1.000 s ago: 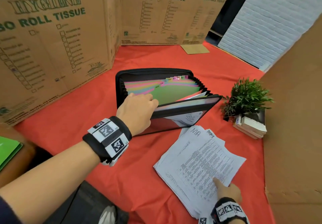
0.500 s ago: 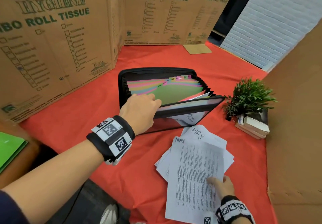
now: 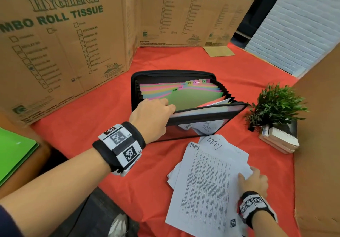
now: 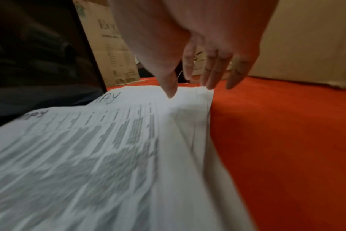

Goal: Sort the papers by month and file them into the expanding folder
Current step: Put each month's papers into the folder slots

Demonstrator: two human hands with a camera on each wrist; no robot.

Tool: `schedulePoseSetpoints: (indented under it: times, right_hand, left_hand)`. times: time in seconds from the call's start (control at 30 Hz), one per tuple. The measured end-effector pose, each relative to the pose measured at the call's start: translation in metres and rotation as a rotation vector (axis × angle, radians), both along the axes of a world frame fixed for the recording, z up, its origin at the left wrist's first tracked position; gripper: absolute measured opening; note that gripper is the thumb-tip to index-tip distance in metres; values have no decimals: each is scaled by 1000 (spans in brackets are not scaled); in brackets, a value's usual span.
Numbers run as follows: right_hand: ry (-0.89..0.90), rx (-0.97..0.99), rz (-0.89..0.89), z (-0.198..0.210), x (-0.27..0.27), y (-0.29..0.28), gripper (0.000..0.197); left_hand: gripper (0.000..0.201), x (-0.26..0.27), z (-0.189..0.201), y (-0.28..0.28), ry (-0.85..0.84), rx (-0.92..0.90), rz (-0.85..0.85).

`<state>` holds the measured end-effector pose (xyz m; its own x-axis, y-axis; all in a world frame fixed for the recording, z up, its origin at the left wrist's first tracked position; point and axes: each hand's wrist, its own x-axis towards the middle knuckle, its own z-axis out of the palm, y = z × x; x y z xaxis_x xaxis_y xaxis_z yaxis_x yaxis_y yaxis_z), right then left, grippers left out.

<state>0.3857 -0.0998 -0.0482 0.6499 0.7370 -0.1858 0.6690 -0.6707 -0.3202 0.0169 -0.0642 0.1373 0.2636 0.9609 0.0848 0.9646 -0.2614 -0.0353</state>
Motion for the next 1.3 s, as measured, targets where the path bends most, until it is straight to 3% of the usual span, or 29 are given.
schedulePoseSetpoints:
  times: [0.13, 0.3, 0.4, 0.57, 0.67, 0.8, 0.9, 0.93, 1.0, 1.07, 1.13, 1.2, 1.27, 1.3]
  right_hand:
    - [109, -124, 52, -4, 21, 21, 53]
    - [242, -87, -21, -7, 29, 21, 78]
    - [270, -93, -56, -4, 29, 16, 65]
    - [151, 223, -32, 3, 31, 5, 13]
    - [91, 278, 60, 12, 28, -2, 16]
    - [-189, 172, 309, 19, 26, -8, 25]
    - [-327, 316, 483, 29, 18, -10, 17]
    - [-307, 382, 521, 33, 12, -11, 16]
    - [-70, 506, 484, 37, -1, -12, 26]
    - [220, 574, 266, 34, -13, -16, 40]
    - [394, 553, 26, 24, -23, -20, 50]
    - [501, 472, -87, 12, -30, -28, 44]
    - [533, 422, -84, 7, -40, -33, 21]
    - [506, 405, -86, 4, -41, -35, 34]
  left_hand:
    - [22, 1, -3, 1, -10, 10, 23]
    - [20, 0, -7, 1, -30, 7, 24]
    - [20, 1, -7, 1, -33, 18, 24]
    - [20, 0, -7, 1, -41, 26, 30]
    - [22, 0, -6, 1, -40, 20, 26]
    - [24, 0, -6, 2, -42, 16, 19]
    - [24, 0, -5, 0, -47, 13, 13]
    - [24, 0, -5, 0, -51, 13, 9]
    - [24, 0, -6, 0, -58, 13, 2]
    - [25, -1, -6, 0, -62, 11, -2]
    - [25, -1, -7, 1, -66, 7, 0]
    - [25, -1, -7, 1, -76, 4, -1]
    - [25, -2, -7, 1, -77, 1, -7]
    - [25, -2, -7, 2, -76, -2, -10]
